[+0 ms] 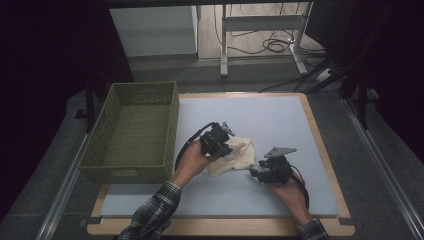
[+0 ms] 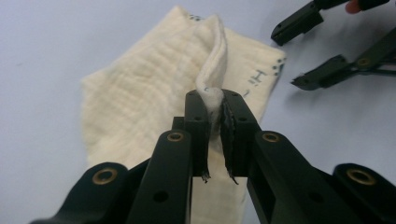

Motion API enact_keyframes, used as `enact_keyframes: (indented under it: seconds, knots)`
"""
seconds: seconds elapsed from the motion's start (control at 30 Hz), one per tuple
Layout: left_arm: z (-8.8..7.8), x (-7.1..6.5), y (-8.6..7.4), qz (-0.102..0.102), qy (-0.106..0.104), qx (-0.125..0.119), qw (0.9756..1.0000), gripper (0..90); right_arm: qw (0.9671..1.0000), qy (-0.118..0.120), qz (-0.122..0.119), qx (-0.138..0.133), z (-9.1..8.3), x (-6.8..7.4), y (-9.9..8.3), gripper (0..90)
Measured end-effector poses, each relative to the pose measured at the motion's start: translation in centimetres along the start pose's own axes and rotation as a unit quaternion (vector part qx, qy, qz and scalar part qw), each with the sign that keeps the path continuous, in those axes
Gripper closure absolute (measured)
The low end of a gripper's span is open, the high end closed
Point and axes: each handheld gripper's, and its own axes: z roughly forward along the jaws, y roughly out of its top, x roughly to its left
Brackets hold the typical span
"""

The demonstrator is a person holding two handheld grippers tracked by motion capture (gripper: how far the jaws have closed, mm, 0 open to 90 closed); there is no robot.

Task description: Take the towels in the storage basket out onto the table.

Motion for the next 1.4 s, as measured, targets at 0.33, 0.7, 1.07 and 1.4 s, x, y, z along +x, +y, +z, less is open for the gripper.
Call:
enact_keyframes:
  seconds: [0.33, 0.7, 1.07, 1.4]
  knots:
    - [-1.9, 1.5, -1.1, -0.024, 0.017, -0.02, 0.9994, 81.7, 0.9985, -0.021, -0.051, 0.002, 0.6, 0.2, 1.2, 85.7]
    - [-3.2, 1.8, -1.6, -0.037, 0.036, -0.034, 0.9981, 81.2, 0.9983, -0.051, -0.027, -0.006, -6.1, -2.5, -1.3, 85.6]
    - [-1.9, 1.6, -1.9, -0.052, 0.065, -0.003, 0.9965, 80.8, 0.9956, -0.086, 0.035, 0.007, -11.2, -6.9, -5.4, 79.6]
    - [-0.5, 1.4, -1.9, -0.052, 0.083, 0.011, 0.9951, 58.3, 0.997, -0.065, 0.038, -0.017, -11.6, -6.5, -4.8, 67.7]
